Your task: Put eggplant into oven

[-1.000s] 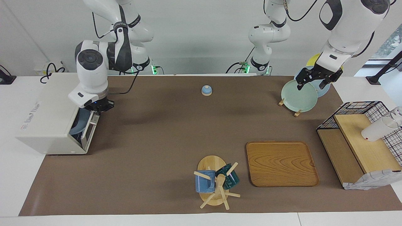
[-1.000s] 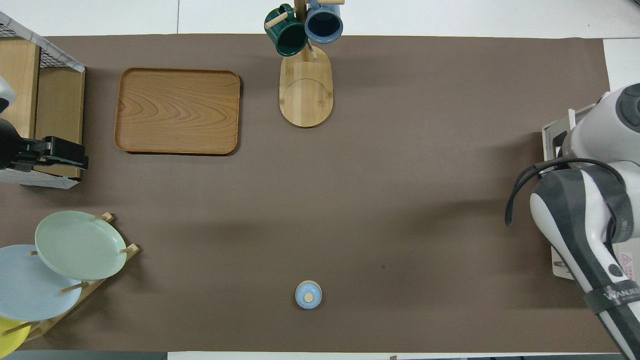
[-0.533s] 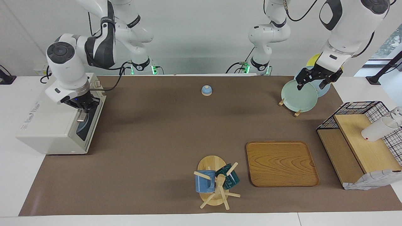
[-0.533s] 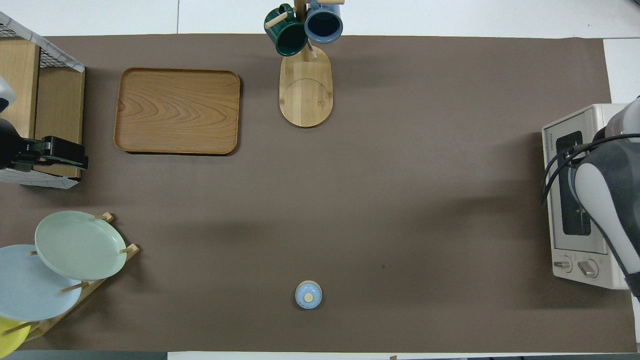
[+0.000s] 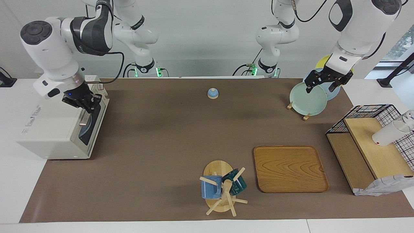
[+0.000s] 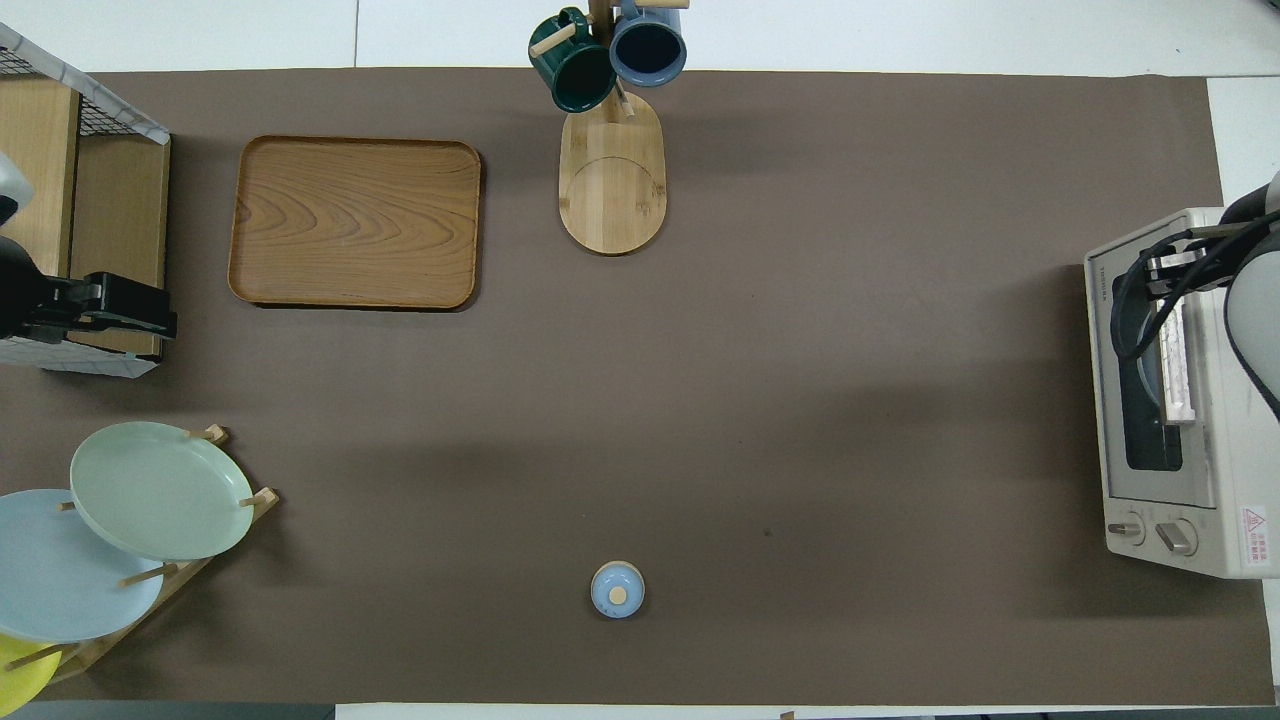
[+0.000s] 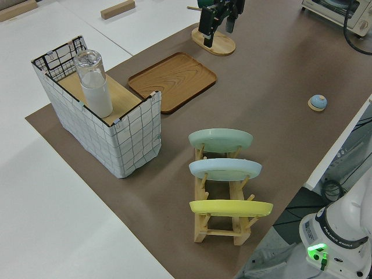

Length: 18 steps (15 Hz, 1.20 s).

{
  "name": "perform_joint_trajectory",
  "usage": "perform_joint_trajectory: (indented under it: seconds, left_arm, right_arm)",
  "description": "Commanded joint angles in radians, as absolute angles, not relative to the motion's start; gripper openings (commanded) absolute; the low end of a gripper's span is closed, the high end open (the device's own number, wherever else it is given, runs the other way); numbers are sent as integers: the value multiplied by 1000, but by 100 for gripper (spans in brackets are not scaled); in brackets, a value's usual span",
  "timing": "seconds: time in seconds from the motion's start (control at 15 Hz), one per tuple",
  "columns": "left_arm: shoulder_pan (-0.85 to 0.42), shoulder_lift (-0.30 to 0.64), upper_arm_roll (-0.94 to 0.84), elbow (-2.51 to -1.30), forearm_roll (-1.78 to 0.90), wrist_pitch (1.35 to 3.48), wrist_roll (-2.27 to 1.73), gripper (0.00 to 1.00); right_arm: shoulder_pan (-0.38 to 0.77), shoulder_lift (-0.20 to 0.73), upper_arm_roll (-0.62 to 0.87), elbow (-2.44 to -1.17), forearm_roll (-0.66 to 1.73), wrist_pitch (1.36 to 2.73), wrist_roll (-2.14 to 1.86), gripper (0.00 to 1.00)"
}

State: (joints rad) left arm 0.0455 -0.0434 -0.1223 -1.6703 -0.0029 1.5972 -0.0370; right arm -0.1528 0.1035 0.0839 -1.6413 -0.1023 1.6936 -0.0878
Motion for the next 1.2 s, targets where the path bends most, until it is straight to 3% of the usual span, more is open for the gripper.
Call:
perform_joint_trajectory:
  seconds: [0.0, 0.13, 0.87, 1.13]
  left_arm:
    - [58, -71, -129, -1697, -9, 1600, -35, 100]
    - [60, -71, -127, -1697, -9, 1600, -35, 100]
    - [60, -71, -129, -1697, -9, 1598, -35, 100]
    - [58, -71, -129, -1697, -9, 1598, -35, 100]
  right_arm:
    - [-155, 121, 89, -1582, -81, 1616, -103, 35]
    - [-150, 104, 94, -1583, -52, 1574, -106, 100]
    - [-169, 75, 94, -1566, -17, 1537, -94, 100]
    - [-63, 57, 7, -1568, -17, 1539, -52, 100]
